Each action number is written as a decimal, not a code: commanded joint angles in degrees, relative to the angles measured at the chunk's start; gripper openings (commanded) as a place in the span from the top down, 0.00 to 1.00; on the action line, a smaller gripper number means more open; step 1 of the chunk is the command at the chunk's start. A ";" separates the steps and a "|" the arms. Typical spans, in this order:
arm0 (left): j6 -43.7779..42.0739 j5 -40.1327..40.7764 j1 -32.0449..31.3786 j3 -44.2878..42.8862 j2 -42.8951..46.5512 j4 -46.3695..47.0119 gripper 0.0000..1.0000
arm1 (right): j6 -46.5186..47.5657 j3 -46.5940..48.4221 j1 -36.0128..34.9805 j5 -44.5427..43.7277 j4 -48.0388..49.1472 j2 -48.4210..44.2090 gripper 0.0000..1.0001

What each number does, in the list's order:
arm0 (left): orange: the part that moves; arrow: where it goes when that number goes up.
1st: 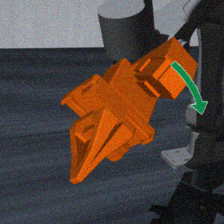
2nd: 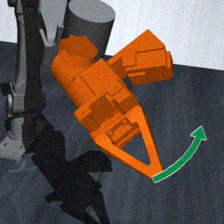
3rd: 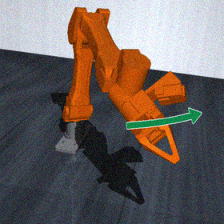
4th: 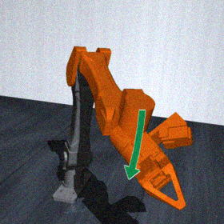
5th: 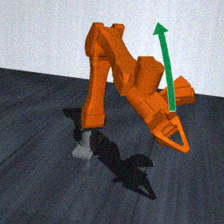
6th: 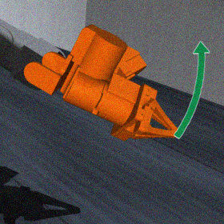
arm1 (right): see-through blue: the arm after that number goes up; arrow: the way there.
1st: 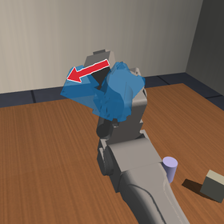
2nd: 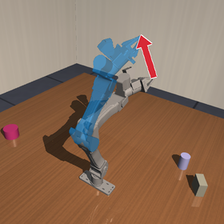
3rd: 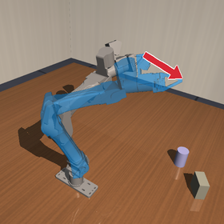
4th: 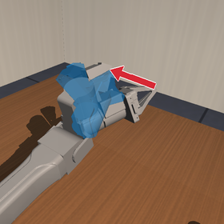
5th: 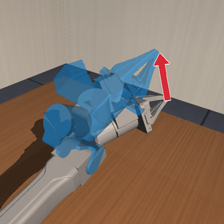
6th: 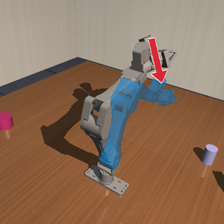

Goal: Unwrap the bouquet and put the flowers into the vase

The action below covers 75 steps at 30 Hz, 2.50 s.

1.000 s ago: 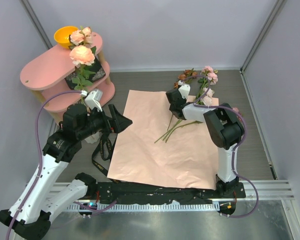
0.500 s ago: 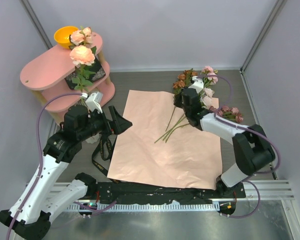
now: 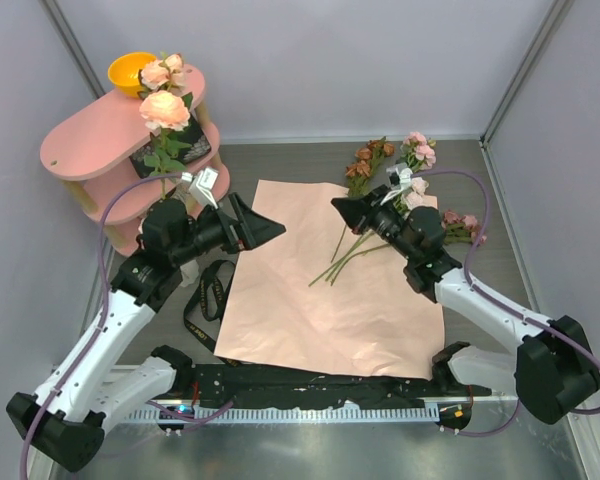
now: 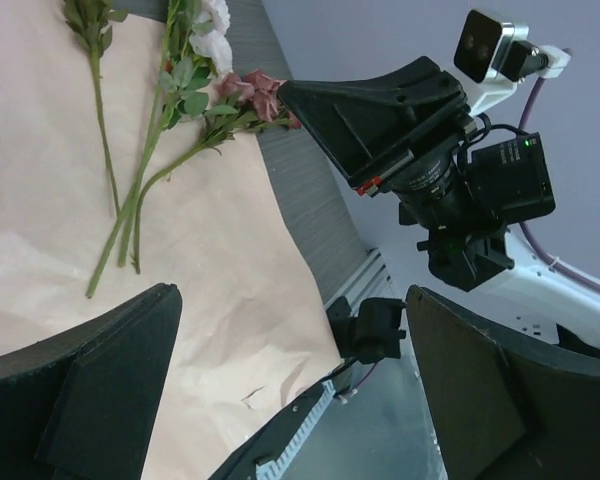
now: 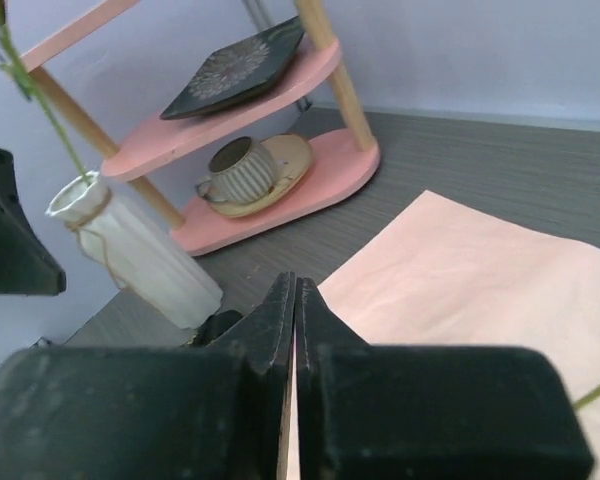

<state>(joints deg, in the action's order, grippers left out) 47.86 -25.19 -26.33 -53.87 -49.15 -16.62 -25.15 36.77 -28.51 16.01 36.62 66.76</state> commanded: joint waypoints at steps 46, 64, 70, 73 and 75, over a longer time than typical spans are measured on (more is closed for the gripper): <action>3.21 -3.11 0.22 2.53 16.01 -11.07 0.00 | -5.11 44.73 1.10 -49.15 -46.84 41.46 0.99; 11.47 -6.81 0.22 7.64 6.79 17.92 0.00 | 2.65 6.03 -4.62 12.81 0.28 0.92 0.99; 13.40 -7.95 0.31 3.59 0.46 22.14 0.00 | -0.16 -0.91 -10.94 4.48 11.27 -6.54 0.99; 15.15 -8.38 0.31 2.37 -2.26 26.35 0.00 | -0.08 -2.76 -12.44 2.88 11.28 -11.21 0.99; 16.39 -9.96 0.22 0.70 -5.24 28.91 0.00 | 0.19 -2.50 -13.41 4.20 9.10 -13.23 0.99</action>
<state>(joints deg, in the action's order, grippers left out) 61.23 -31.97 -26.33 -48.73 -51.00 1.89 -24.53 34.06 -40.62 20.93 39.99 57.32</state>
